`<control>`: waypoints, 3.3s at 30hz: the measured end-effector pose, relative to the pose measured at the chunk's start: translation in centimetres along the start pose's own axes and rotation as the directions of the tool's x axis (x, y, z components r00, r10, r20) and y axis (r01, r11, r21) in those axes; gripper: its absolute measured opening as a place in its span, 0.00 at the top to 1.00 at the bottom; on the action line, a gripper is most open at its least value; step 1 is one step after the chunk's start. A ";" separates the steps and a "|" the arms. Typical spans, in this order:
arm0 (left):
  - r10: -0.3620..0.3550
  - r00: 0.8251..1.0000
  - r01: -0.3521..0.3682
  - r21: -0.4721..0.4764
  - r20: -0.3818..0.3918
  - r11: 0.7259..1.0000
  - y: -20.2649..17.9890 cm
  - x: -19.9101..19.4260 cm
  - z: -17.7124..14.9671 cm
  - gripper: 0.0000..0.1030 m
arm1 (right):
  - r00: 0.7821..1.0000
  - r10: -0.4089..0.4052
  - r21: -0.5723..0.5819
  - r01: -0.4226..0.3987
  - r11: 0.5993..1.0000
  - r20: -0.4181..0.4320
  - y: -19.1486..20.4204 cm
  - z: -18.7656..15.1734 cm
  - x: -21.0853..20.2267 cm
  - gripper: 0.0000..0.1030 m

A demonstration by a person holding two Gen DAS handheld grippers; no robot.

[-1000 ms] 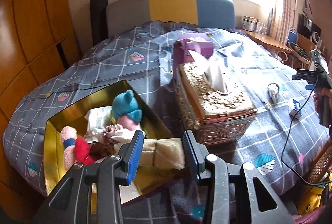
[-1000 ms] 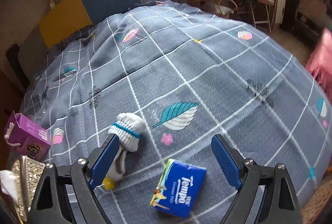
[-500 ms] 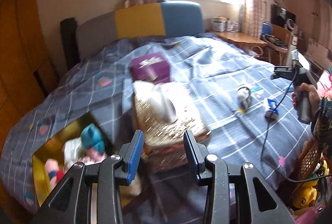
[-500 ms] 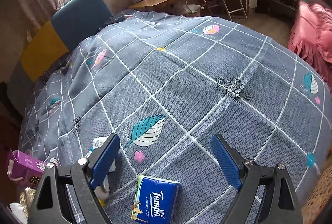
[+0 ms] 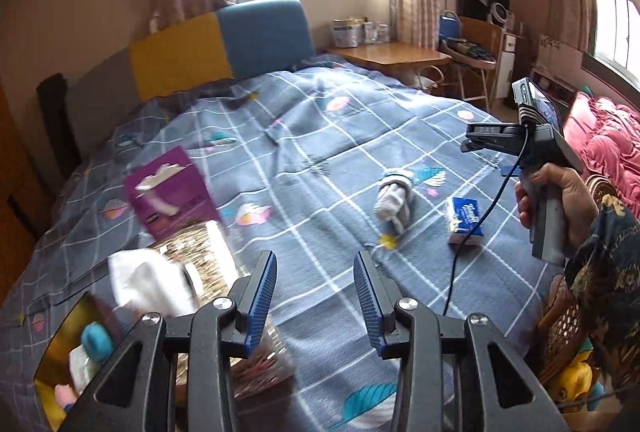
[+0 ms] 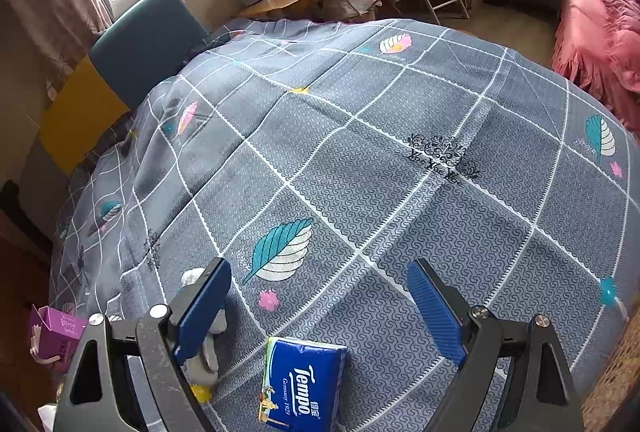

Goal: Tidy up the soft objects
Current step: 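Grasp the grey sock with the left gripper and lift it, then grasp the blue Tempo tissue pack with the right gripper, then carry the grey sock to the tray and release it from the left gripper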

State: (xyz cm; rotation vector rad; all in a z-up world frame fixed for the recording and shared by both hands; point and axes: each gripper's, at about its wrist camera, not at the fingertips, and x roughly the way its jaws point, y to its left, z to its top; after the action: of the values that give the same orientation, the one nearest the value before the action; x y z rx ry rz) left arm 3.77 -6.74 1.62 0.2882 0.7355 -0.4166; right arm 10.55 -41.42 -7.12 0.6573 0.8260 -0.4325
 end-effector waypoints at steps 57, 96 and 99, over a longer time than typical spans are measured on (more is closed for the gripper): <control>-0.095 0.961 0.050 -0.175 -0.259 0.983 -3.4 16.6 -4.5 0.75 | 0.949 -0.104 -0.252 0.028 0.967 -0.297 3.7 -5.3 4.6 0.12; 0.218 0.969 -0.245 -0.501 -0.113 0.830 26.4 6.7 7.8 0.84 | 0.954 -0.201 -0.645 0.012 0.764 -0.221 11.3 -10.0 7.0 0.45; 0.254 0.958 -0.285 -0.546 -0.133 0.788 29.5 4.0 2.6 0.84 | 0.955 -0.203 -0.652 0.014 0.758 -0.216 11.6 -10.3 6.8 0.45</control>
State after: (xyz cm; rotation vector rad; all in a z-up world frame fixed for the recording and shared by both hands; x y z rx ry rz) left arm 21.59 17.14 3.87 -0.1574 0.8220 0.0949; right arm 16.07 -26.73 -13.39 0.0111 1.2075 -0.1319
